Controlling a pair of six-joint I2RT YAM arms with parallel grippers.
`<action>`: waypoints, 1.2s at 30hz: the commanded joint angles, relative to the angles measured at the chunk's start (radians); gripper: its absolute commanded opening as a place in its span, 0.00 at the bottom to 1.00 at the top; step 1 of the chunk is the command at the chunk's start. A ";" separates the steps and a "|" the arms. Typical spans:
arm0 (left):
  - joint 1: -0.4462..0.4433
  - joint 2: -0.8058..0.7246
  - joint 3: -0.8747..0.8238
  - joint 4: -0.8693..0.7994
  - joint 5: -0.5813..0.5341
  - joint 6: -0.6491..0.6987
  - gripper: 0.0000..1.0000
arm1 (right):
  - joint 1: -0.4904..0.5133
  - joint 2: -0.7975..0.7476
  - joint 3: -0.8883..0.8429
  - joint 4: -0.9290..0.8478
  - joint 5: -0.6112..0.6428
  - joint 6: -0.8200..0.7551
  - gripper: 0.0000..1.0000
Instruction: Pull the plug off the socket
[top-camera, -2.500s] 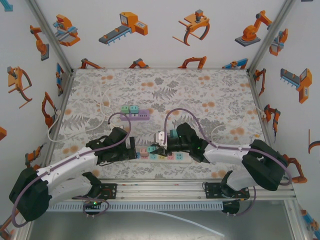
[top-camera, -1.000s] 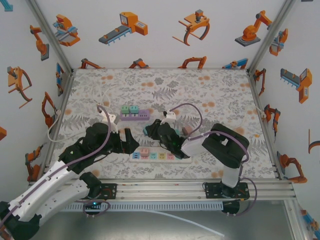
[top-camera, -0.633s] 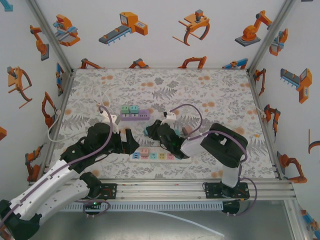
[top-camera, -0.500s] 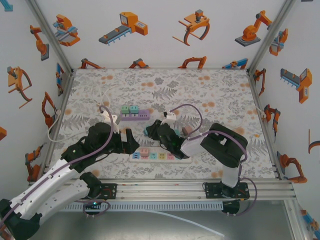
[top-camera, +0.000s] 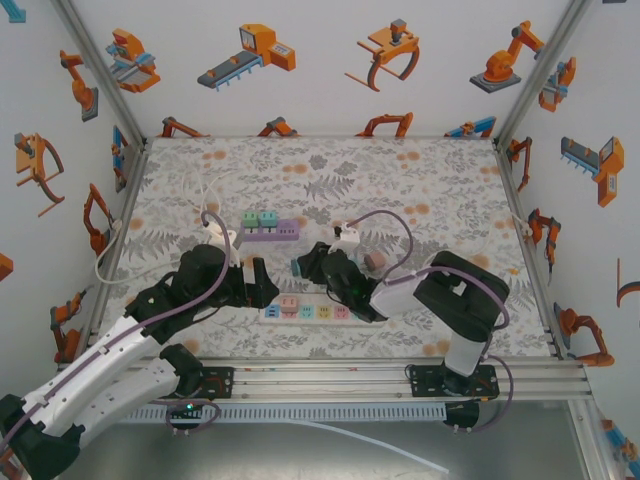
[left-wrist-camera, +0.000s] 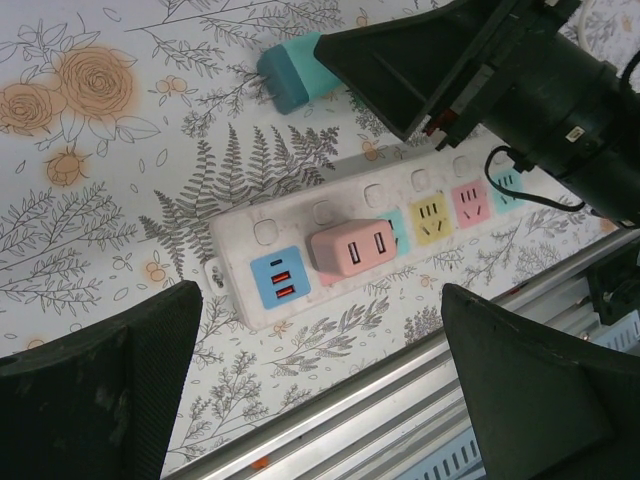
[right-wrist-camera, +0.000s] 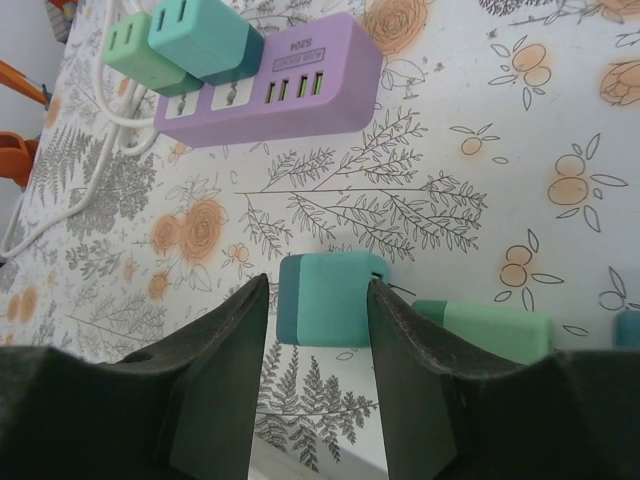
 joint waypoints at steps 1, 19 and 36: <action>-0.001 0.002 -0.009 0.007 -0.018 -0.008 0.97 | 0.010 -0.063 -0.030 0.002 0.051 -0.008 0.44; 0.001 -0.020 -0.015 -0.136 -0.239 -0.114 0.97 | 0.011 -0.409 -0.148 0.008 -0.398 -0.907 0.52; 0.007 0.007 -0.062 -0.153 -0.237 -0.167 0.97 | 0.014 -0.409 -0.043 -0.337 -0.923 -1.169 0.61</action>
